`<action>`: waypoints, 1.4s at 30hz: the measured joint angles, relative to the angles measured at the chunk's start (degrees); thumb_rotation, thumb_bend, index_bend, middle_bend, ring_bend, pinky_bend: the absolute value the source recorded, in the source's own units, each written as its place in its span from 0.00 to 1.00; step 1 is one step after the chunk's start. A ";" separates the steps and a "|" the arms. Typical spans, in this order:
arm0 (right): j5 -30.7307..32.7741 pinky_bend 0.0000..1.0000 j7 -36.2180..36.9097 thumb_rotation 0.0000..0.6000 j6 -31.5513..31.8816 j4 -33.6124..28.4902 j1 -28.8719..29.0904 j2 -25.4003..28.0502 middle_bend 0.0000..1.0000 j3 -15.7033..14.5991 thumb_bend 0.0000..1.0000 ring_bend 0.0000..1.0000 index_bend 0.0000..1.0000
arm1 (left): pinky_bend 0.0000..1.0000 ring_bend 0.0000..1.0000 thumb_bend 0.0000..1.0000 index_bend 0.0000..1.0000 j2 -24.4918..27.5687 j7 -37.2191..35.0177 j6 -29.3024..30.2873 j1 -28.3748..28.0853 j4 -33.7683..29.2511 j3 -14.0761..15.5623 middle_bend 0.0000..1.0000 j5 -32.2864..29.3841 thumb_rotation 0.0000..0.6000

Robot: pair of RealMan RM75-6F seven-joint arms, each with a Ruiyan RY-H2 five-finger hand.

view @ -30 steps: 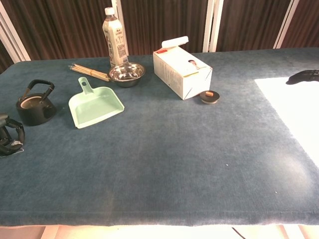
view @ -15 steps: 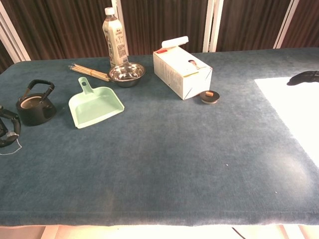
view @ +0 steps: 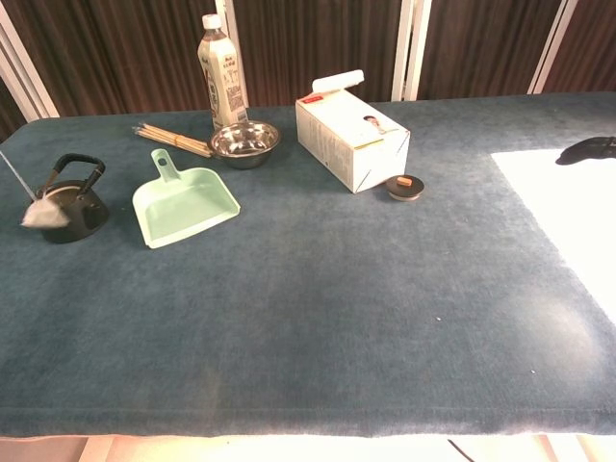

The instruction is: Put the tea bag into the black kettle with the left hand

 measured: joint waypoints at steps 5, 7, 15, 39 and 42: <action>0.10 0.00 0.02 1.00 -0.29 0.29 0.03 -0.22 0.00 0.04 0.36 0.00 0.00 | 1.00 1.00 0.48 0.66 0.82 0.04 0.66 -1.47 -0.60 -3.27 1.00 -3.30 1.00; 0.29 0.00 0.04 1.00 -0.37 0.50 0.02 -0.25 0.00 0.10 0.36 0.00 0.00 | 1.00 1.00 0.47 0.66 0.87 -0.13 0.60 -2.06 -0.44 -4.04 1.00 -4.26 1.00; 0.88 0.00 0.35 1.00 -0.58 0.98 0.03 -0.33 0.00 0.43 0.36 0.00 0.00 | 1.00 1.00 0.47 0.66 0.42 0.20 -1.17 -4.31 1.83 -5.02 1.00 -7.02 1.00; 2.81 0.00 2.45 1.00 -2.10 5.21 0.04 -1.10 0.00 0.84 0.36 0.00 0.00 | 1.00 1.00 0.46 0.66 -5.71 1.93 -6.58 -9.95 13.04 -2.36 1.00 -10.94 1.00; 2.88 0.00 3.03 1.00 -1.98 5.62 -0.09 -1.02 0.00 0.88 0.36 0.00 0.00 | 1.00 1.00 0.46 0.66 -5.99 1.81 -6.55 -10.23 13.32 -2.20 1.00 -10.65 1.00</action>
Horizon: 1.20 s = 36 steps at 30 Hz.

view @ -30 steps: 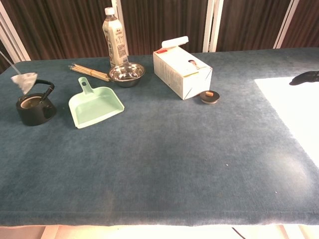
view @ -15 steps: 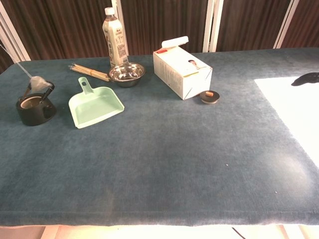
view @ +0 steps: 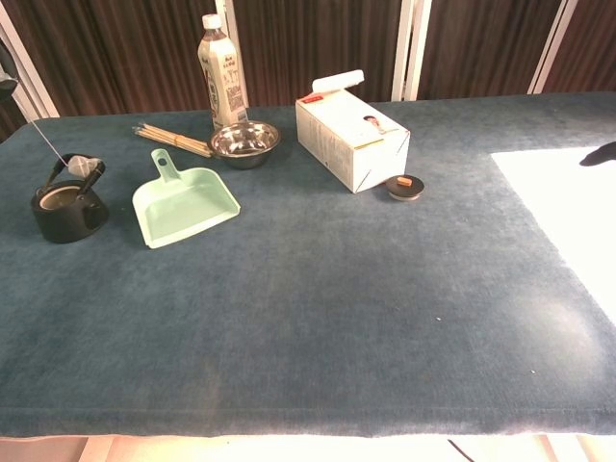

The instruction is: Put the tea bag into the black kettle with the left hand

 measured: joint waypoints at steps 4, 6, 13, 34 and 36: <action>-0.16 0.00 0.76 1.00 0.06 0.54 -0.03 0.01 0.00 0.03 0.36 0.00 0.00 | 1.00 1.00 0.46 0.66 -0.06 0.06 0.22 -0.10 -0.09 0.21 1.00 0.19 1.00; -0.28 0.00 1.05 1.00 0.09 0.70 -0.03 0.01 0.00 0.04 0.36 0.00 0.00 | 1.00 1.00 0.46 0.66 0.01 -0.36 0.58 0.02 -0.27 0.27 1.00 0.67 1.00; -0.33 0.00 0.89 1.00 -0.17 0.79 0.11 -0.25 0.00 0.11 0.36 0.00 0.00 | 1.00 1.00 0.46 0.66 1.15 -1.73 2.24 0.98 -1.94 0.74 1.00 2.70 1.00; 0.66 0.00 -2.12 1.00 -0.97 -0.54 0.32 -1.06 0.00 0.44 0.36 0.00 0.00 | 1.00 1.00 0.46 0.67 3.15 -4.46 3.19 2.96 -3.04 2.04 1.00 4.92 1.00; 0.60 0.00 -2.29 1.00 -0.88 -0.75 0.32 -1.09 0.00 0.45 0.36 0.00 0.00 | 1.00 1.00 0.46 0.67 3.10 -4.21 2.50 2.93 -2.71 2.38 1.00 4.67 1.00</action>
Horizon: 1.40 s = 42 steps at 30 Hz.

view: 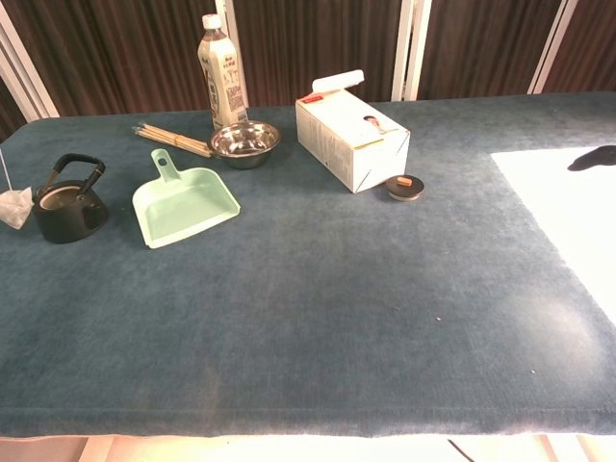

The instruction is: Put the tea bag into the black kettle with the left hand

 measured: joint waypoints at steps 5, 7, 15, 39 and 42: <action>0.06 0.00 -0.35 1.00 0.12 -0.21 -0.10 0.09 0.00 -0.02 0.36 0.00 0.00 | 1.00 1.00 0.46 0.67 -1.02 0.14 -1.52 -0.38 1.99 0.72 1.00 -0.37 1.00; 0.30 0.00 -0.44 1.00 0.02 -0.20 -0.12 0.15 0.00 0.00 0.36 0.00 0.00 | 1.00 1.00 0.46 0.67 -1.26 -0.30 -1.49 -0.49 2.25 0.65 1.00 -0.15 1.00; 0.50 0.00 -0.46 1.00 -0.31 0.01 0.00 -0.10 0.00 0.10 0.36 0.00 0.00 | 1.00 1.00 0.46 0.67 -0.72 -1.53 0.29 -0.43 1.02 -0.43 1.00 1.02 1.00; 0.35 0.00 -0.52 1.00 -0.24 -0.02 -0.17 0.00 0.00 -0.10 0.36 0.00 0.00 | 1.00 1.00 0.47 0.67 -1.94 -1.65 -3.99 0.91 4.10 4.63 1.00 1.66 1.00; 0.31 0.00 -0.51 1.00 -0.23 -0.05 -0.20 0.01 0.00 -0.14 0.36 0.00 0.00 | 1.00 1.00 0.45 0.66 -1.76 -2.64 -4.58 2.01 3.94 6.77 1.00 3.67 1.00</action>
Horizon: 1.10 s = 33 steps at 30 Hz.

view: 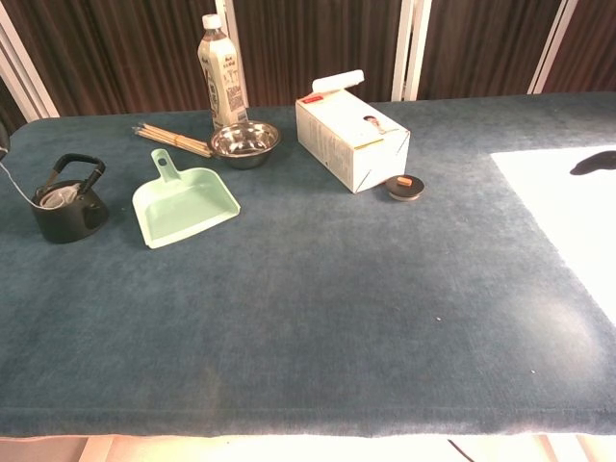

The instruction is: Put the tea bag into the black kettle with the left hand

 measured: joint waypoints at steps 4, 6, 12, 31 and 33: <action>0.00 0.00 0.03 1.00 -0.05 0.00 -0.02 -0.14 0.00 -0.04 0.36 0.00 0.00 | 1.00 1.00 0.42 0.63 0.13 -1.95 -0.46 1.62 -0.18 3.32 1.00 3.79 1.00; -0.07 0.00 0.08 1.00 -0.12 -0.03 -0.01 -0.17 0.00 -0.11 0.36 0.00 0.00 | 1.00 1.00 0.38 0.58 0.00 -3.06 -0.49 2.47 -0.08 5.09 1.00 5.98 1.00; 0.08 0.00 -0.09 1.00 0.23 -0.16 -0.22 0.07 0.00 -0.08 0.36 0.00 0.00 | 1.00 1.00 0.06 0.22 0.07 -6.14 0.32 4.59 -0.21 9.15 1.00 12.51 1.00; -0.14 0.00 0.62 1.00 0.18 0.09 -0.29 0.33 0.00 -0.21 0.36 0.00 0.00 | 1.00 1.00 0.58 0.15 3.99 -7.34 -12.06 -0.97 -0.69 5.85 1.00 7.12 1.00; -0.02 0.00 0.76 1.00 0.10 0.19 -0.27 0.38 0.00 -0.14 0.36 0.00 0.00 | 1.00 1.00 0.61 0.16 3.59 -7.19 -14.41 -2.37 0.80 5.25 1.00 5.58 1.00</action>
